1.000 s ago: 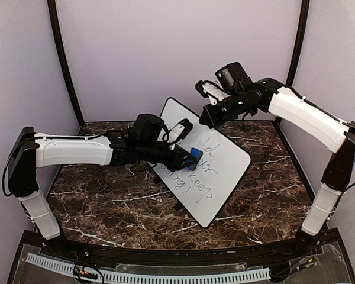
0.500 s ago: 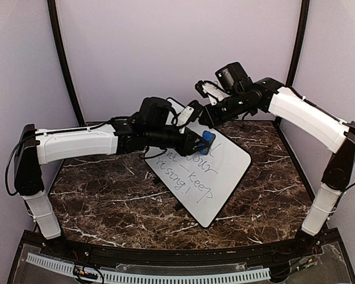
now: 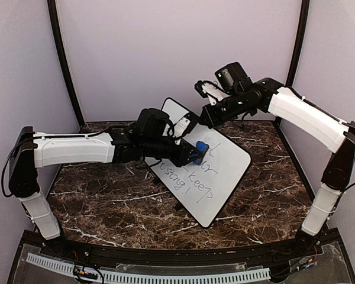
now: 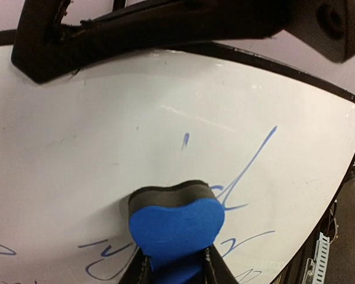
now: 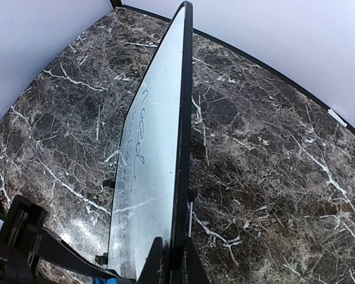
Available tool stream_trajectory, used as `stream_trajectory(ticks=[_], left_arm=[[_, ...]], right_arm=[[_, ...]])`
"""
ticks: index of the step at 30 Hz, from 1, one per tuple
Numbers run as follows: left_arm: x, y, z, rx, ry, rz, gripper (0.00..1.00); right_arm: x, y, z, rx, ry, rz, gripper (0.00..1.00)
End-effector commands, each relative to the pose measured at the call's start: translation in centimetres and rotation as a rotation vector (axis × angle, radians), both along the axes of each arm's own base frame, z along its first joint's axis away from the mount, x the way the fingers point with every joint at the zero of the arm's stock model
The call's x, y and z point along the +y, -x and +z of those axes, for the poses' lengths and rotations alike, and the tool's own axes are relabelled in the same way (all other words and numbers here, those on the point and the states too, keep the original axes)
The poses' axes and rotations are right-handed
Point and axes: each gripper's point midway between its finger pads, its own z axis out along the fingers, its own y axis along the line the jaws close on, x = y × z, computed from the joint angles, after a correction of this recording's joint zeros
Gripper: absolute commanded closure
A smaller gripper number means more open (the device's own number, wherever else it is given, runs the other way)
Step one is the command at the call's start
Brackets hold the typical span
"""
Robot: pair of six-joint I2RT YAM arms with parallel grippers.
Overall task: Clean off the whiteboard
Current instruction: Erase the center of the whiteboard.
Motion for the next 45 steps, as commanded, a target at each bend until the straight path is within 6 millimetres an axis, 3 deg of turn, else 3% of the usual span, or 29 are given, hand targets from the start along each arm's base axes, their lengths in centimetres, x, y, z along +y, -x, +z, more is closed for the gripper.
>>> stream_trajectory(ticks=[1, 6, 11, 17, 22, 28, 34, 39, 45], left_arm=[[1.9, 0.4, -4.0, 0.054, -0.115, 0.046, 1.0], [1.3, -0.1, -3.5, 0.044, -0.101, 0.047, 1.0], [-0.9, -1.3, 0.1, -0.008, -0.035, 0.03, 1.0], [-2.4, -3.1, 1.6, -0.028, -0.023, 0.063, 1.0], [-1.4, -3.8, 0.0, -0.02, -0.079, 0.124, 1.0], [0.9, -2.3, -4.3, 0.05, -0.152, 0.148, 1.0], [2.8, -1.1, -6.4, 0.084, -0.184, 0.165, 1.0], [2.7, -0.6, -6.5, 0.081, -0.158, 0.143, 1.0], [0.5, -0.8, -4.0, 0.027, -0.104, 0.101, 1.0]], right_arm=[[1.5, 2.4, -2.7, 0.031, 0.083, 0.138, 1.0], [1.5, 2.5, -2.8, 0.033, 0.084, 0.138, 1.0], [1.5, 2.4, -2.8, 0.033, 0.083, 0.138, 1.0], [1.5, 2.3, -3.0, 0.037, 0.088, 0.137, 1.0], [1.4, 2.4, -2.9, 0.032, 0.089, 0.135, 1.0], [1.3, 2.2, -3.0, 0.034, 0.088, 0.132, 1.0], [1.3, 2.1, -2.8, 0.032, 0.086, 0.131, 1.0], [1.2, 2.2, -2.8, 0.033, 0.086, 0.128, 1.0], [1.2, 2.2, -2.7, 0.032, 0.082, 0.127, 1.0]])
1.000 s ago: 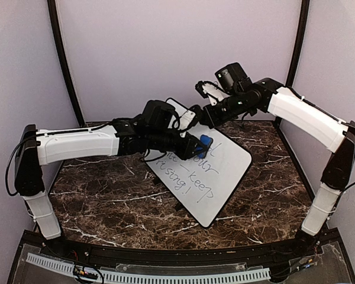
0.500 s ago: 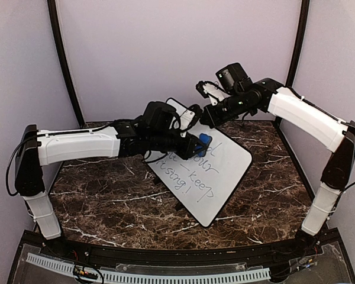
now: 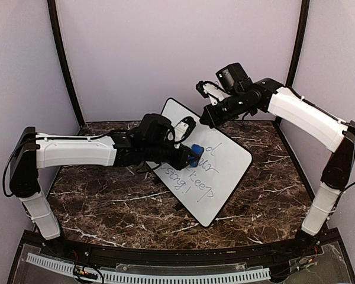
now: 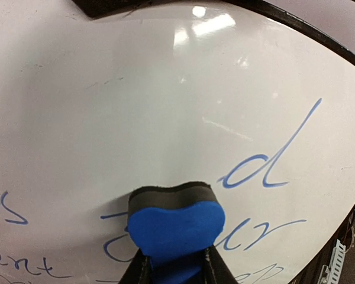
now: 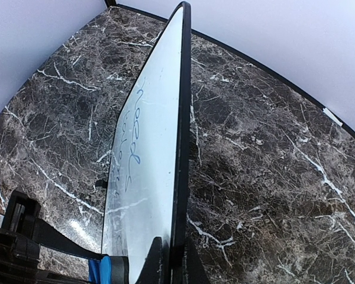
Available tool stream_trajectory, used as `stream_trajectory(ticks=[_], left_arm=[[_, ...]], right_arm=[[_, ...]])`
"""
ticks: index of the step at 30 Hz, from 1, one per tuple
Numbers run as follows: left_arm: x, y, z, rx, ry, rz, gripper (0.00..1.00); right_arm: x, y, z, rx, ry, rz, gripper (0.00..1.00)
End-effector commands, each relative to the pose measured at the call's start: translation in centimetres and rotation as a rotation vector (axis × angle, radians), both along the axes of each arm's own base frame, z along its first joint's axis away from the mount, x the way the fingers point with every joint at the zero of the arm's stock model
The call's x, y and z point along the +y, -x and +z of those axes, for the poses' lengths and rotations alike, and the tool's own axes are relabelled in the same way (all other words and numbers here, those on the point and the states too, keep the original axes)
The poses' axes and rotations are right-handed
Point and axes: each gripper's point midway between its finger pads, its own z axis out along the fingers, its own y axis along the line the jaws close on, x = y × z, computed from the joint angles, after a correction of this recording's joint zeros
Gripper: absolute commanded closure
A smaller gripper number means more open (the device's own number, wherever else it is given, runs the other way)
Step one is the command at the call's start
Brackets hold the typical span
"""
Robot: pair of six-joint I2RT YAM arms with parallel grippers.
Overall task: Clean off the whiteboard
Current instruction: Erase the center of the whiteboard.
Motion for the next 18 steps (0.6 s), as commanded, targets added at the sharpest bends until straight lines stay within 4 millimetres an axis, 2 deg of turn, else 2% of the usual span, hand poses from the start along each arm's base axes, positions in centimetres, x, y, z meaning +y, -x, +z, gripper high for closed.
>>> stream_trajectory(ticks=[1, 4, 9, 12, 15, 18], left_arm=[[-1.1, 0.1, -1.2, 0.004, -0.035, -0.021, 1.0], [-2.5, 0.2, 0.7, -0.034, -0.006, -0.049, 1.0], [-3.6, 0.6, 2.3, -0.051, 0.038, -0.081, 1.0], [-3.4, 1.2, 1.3, -0.038, 0.014, -0.087, 1.0], [-2.3, 1.7, -0.8, -0.011, -0.027, -0.074, 1.0], [-1.3, 2.3, -2.0, 0.013, -0.046, -0.065, 1.0]], right_arm=[[1.8, 2.9, -2.3, 0.04, 0.069, 0.135, 1.0], [1.8, 2.9, -2.3, 0.041, 0.067, 0.134, 1.0], [1.7, 2.9, -2.3, 0.039, 0.07, 0.132, 1.0], [1.6, 2.9, -2.4, 0.038, 0.072, 0.13, 1.0], [1.6, 2.8, -2.5, 0.04, 0.073, 0.131, 1.0], [1.7, 2.7, -2.5, 0.039, 0.071, 0.133, 1.0]])
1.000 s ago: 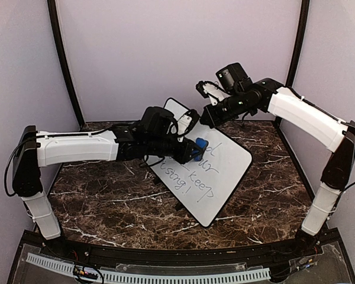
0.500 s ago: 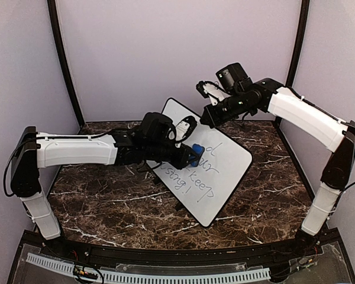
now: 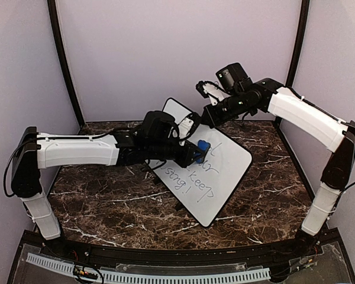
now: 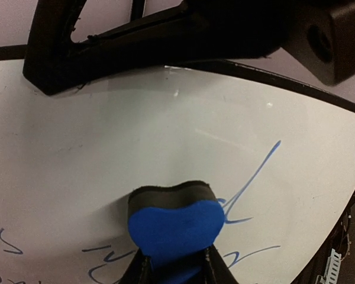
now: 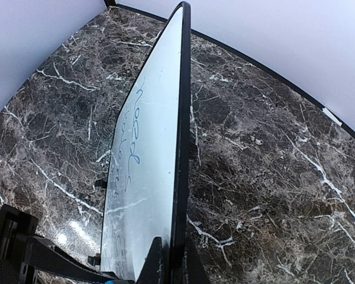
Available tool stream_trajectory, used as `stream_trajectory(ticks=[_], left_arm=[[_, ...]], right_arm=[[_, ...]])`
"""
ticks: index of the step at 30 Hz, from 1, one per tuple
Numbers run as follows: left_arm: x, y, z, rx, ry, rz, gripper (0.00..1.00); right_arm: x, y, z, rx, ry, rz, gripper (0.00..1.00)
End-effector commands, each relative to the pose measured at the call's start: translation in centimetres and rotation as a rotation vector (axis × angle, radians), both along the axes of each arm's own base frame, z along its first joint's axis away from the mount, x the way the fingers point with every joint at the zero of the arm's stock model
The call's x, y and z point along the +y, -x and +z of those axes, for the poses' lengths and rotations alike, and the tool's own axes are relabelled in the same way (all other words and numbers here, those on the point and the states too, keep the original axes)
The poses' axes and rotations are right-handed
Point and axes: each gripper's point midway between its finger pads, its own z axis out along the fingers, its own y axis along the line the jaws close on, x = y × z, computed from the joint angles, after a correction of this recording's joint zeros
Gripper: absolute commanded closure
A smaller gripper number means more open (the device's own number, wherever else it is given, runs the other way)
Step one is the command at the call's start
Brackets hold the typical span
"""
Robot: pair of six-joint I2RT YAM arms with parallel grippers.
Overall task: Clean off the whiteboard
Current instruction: Erase the center of the whiteboard.
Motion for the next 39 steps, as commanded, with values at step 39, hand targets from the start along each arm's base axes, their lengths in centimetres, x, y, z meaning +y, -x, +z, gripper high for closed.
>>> stream_trajectory(ticks=[39], left_arm=[[1.3, 3.3, -5.7, 0.077, -0.093, -0.072, 1.0]], right_arm=[[1.9, 2.6, -2.8, 0.052, 0.068, 0.136, 1.0]])
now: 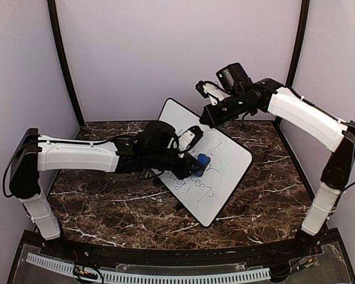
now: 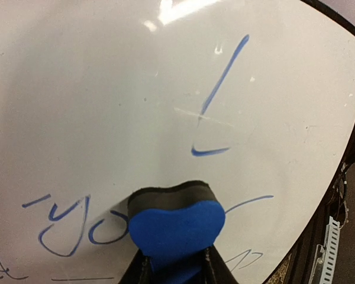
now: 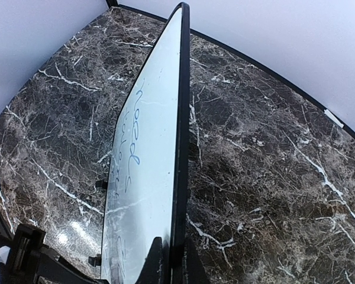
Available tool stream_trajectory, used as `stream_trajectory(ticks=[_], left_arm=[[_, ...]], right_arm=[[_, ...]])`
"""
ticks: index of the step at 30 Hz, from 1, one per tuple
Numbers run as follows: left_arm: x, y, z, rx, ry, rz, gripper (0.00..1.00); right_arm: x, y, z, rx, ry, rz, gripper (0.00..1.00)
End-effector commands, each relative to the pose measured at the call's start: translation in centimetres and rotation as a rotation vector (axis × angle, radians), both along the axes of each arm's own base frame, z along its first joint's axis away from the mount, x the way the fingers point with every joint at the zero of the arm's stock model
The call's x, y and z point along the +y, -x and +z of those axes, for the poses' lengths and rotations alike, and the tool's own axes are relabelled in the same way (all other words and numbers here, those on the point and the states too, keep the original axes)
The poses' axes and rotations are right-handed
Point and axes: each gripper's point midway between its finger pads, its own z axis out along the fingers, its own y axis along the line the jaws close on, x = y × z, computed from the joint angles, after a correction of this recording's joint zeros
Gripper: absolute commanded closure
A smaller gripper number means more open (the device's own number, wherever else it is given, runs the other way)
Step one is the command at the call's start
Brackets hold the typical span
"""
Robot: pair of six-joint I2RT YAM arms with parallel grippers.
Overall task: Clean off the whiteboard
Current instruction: Erase the center of the whiteboard.
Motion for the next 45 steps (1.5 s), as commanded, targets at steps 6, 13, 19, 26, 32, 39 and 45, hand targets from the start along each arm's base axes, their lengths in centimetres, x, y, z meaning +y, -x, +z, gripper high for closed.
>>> stream_trajectory(ticks=[6, 13, 19, 26, 32, 39, 45], left_arm=[[-0.5, 0.2, -0.7, 0.005, 0.002, -0.006, 1.0], [-3.2, -0.5, 2.4, -0.053, 0.045, -0.029, 1.0], [-3.8, -1.1, 3.7, -0.09, 0.059, -0.014, 1.0], [-2.0, -0.4, 0.9, -0.06, 0.028, 0.012, 1.0], [-0.7, 0.2, -0.9, -0.037, -0.002, 0.025, 1.0], [-1.9, -0.6, 2.4, -0.096, 0.074, 0.023, 1.0], [-3.8, -2.3, 5.4, -0.137, 0.095, 0.055, 1.0]], right_arm=[[1.9, 2.7, -2.9, 0.057, 0.073, 0.129, 1.0], [1.7, 2.7, -2.8, 0.056, 0.074, 0.123, 1.0], [1.8, 2.7, -3.0, 0.059, 0.076, 0.124, 1.0], [1.7, 2.7, -3.0, 0.056, 0.079, 0.124, 1.0], [1.7, 2.7, -3.1, 0.057, 0.079, 0.125, 1.0], [1.7, 2.8, -3.0, 0.059, 0.075, 0.125, 1.0], [1.6, 2.9, -3.1, 0.06, 0.076, 0.123, 1.0]])
